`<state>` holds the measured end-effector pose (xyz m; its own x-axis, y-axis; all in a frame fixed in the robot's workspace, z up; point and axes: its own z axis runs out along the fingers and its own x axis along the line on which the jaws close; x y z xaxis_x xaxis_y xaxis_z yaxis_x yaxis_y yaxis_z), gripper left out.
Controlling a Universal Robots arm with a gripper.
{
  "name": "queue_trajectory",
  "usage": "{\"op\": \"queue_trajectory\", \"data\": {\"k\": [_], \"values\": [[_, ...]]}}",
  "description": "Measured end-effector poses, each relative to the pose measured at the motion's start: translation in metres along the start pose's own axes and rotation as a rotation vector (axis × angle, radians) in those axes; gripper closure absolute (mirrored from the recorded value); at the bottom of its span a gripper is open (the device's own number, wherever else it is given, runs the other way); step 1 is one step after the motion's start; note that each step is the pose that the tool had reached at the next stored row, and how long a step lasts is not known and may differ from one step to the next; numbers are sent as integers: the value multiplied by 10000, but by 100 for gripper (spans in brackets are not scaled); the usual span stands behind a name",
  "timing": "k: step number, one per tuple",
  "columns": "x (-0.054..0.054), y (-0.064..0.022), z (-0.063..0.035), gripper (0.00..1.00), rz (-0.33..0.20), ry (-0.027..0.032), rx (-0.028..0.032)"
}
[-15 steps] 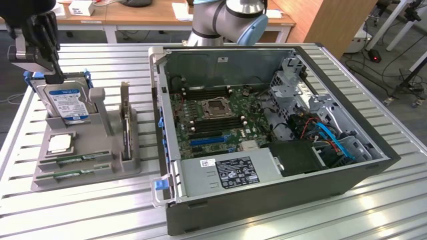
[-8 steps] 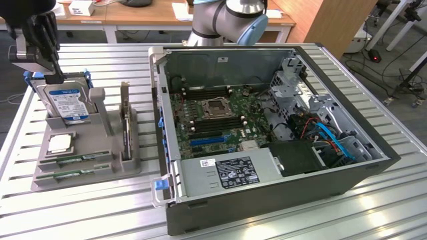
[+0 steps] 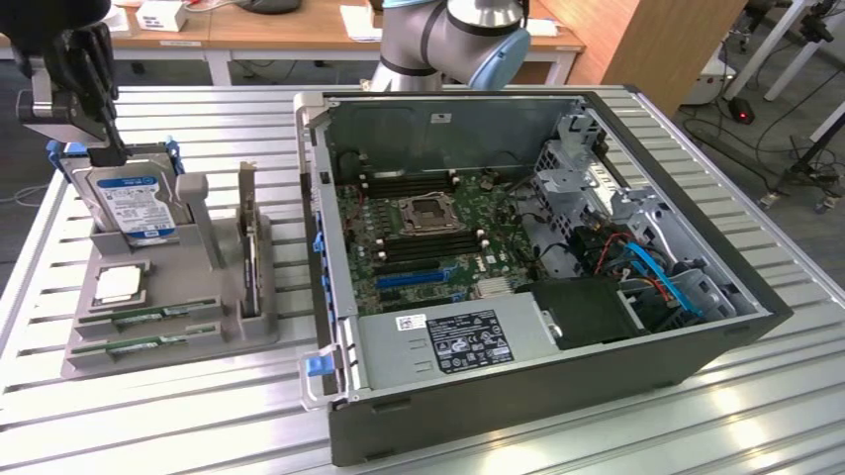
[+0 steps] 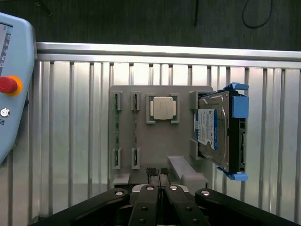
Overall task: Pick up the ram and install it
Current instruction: 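Pick up the ram and move it above insertion slot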
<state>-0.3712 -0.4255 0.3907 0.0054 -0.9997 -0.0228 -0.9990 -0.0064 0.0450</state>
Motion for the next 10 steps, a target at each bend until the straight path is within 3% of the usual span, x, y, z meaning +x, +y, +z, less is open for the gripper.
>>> {"op": "queue_trajectory", "data": {"k": [6,9,10], "values": [[0,0,0,90,0,-1,0],[0,0,0,78,0,-1,0],[0,0,0,78,0,0,0]]}}
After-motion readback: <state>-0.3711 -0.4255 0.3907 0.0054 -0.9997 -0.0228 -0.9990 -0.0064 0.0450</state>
